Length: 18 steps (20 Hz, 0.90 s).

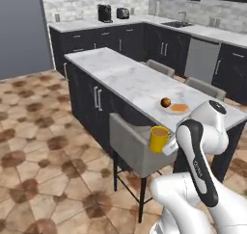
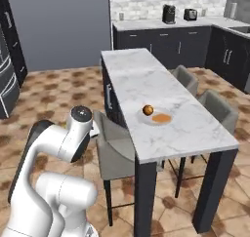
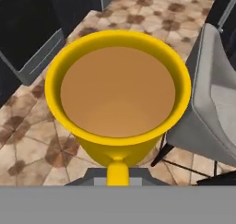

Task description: Pick up the brewed coffee from the coffee machine and place it next to the breakfast plate on the dining counter.

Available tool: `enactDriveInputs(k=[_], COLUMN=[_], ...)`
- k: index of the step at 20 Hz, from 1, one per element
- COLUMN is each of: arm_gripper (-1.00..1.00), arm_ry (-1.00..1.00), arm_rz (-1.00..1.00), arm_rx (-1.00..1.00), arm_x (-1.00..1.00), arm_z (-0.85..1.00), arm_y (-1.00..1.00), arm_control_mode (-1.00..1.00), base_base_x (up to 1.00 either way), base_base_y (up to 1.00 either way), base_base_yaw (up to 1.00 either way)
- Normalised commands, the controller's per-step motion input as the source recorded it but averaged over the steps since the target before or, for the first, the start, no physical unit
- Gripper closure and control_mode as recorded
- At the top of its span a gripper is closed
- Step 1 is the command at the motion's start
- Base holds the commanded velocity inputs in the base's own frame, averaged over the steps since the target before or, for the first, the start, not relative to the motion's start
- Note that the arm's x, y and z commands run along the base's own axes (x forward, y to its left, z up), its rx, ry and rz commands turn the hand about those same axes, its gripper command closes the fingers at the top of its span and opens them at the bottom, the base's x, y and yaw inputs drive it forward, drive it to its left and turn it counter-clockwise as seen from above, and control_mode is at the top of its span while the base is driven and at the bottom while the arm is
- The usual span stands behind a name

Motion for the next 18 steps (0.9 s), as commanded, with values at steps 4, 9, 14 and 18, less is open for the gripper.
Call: enactDriveInputs(k=[4, 9, 14, 18], arm_gripper=[1.0, 1.0, 1.0, 1.0], arm_ry=[0.0, 0.0, 0.0, 0.0], arm_rz=[0.0, 0.0, 0.0, 0.0], arm_rx=[0.0, 0.0, 0.0, 0.0], arm_x=[0.0, 0.0, 0.0, 0.0], arm_z=[0.0, 0.0, 0.0, 0.0], arm_y=[0.0, 0.0, 0.0, 0.0], arm_control_mode=[1.0, 1.0, 1.0, 1.0], base_base_x=[0.63, 0.59, 0.29, 0.19], base_base_y=[0.67, 0.48, 0.52, 0.65], base_base_yaw=[-0.73, -0.73, -0.78, -0.81])
